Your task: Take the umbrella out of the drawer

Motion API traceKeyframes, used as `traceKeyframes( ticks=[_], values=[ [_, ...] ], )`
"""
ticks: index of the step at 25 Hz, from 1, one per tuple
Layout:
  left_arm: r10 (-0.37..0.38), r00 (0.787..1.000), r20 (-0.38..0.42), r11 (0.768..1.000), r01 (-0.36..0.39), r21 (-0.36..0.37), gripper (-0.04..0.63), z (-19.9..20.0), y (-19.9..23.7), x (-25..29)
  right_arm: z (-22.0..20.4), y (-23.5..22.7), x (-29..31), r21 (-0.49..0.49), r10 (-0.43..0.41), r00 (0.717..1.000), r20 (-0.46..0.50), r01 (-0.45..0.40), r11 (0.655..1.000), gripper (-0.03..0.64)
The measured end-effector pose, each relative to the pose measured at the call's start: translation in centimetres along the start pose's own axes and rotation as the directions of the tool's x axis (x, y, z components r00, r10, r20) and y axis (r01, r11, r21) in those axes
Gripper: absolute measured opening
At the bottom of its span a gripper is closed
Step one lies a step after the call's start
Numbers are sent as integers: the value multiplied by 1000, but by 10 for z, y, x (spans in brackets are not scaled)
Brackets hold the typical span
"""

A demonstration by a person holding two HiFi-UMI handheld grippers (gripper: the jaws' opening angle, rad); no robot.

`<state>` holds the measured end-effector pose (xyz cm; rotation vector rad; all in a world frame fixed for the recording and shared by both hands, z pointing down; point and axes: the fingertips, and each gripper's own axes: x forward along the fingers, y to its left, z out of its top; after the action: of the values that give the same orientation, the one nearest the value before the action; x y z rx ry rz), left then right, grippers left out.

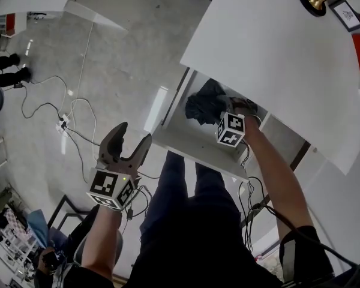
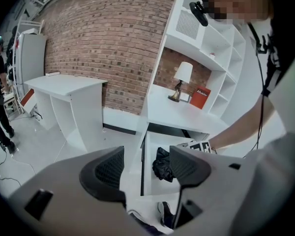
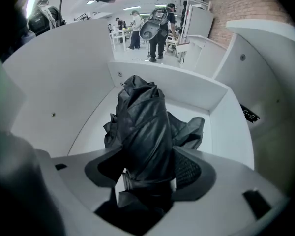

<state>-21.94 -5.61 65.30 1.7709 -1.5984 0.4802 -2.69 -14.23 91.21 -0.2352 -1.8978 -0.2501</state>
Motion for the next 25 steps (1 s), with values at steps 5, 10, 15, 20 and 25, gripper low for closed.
traceKeyframes(
  ticks=[5,10,15,20,25],
  values=[
    [-4,1000,6,1000,4,0,284,3,-4,1,0,5,0,39,-21,1000,0,21,999,272],
    [-19,1000,12,1000,19,-11,284,1,-11,0,0,10,-3,137,3,1000,21,-6,991,253],
    [-7,1000,28,1000,7,-19,284,4,-9,-13,3,22,-18,251,6,1000,31,-14,968,239],
    [13,995,100,1000,-11,-27,284,25,-4,-25,20,19,-51,301,-56,995,79,30,953,236],
    [11,987,163,1000,-10,-10,284,48,-15,-46,34,14,-101,418,-131,980,149,58,907,236]
  ],
)
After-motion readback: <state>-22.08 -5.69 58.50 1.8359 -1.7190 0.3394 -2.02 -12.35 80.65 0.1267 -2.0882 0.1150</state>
